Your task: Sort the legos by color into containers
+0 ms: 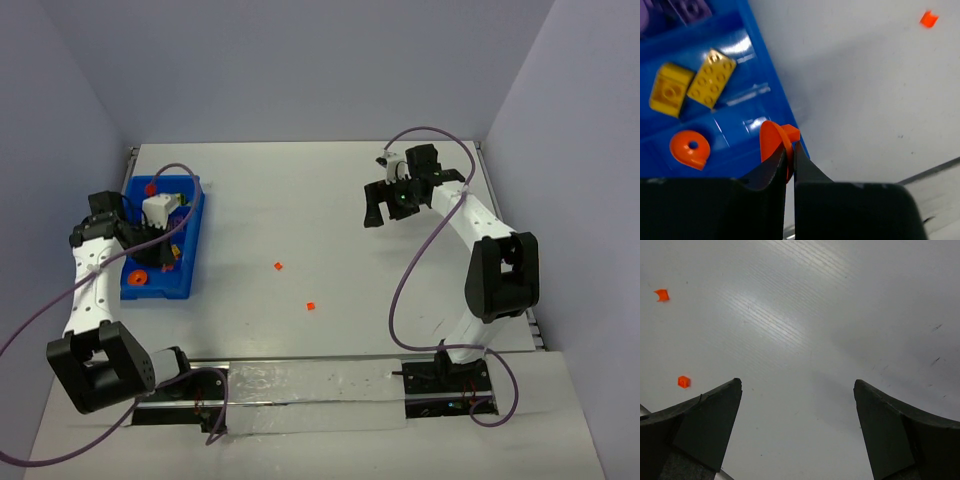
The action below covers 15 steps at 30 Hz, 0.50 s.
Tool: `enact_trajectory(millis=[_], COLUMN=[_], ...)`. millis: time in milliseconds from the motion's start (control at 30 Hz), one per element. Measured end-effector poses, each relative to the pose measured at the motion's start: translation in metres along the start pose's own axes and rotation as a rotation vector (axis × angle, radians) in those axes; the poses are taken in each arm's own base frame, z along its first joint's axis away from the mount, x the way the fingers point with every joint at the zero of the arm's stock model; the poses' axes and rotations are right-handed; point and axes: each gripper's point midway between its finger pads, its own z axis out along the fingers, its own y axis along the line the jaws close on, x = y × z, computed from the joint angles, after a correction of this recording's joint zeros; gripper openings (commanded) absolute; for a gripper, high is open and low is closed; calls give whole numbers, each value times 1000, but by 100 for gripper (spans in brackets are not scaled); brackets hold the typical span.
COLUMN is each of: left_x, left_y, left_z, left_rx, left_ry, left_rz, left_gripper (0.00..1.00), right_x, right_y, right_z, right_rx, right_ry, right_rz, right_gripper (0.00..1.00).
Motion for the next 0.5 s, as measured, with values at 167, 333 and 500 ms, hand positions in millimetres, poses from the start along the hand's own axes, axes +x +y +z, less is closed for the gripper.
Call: enact_trajectory(millis=[167,333,500], left_x=[35,40,38], left_y=[6,14,26], left_z=[4,8,15], left_rx=[6,-16,-44], left_ry=[80,90,89], left_rz=[-64,-73,-67], left_gripper=[15,15,18], right_x=[0,1,1], right_y=[1,1,1], right_z=[0,0,0], right_rx=[-3,-4,-6], right_ry=[2,3,4], right_rz=[1,2,2], right_gripper=[100,100,100])
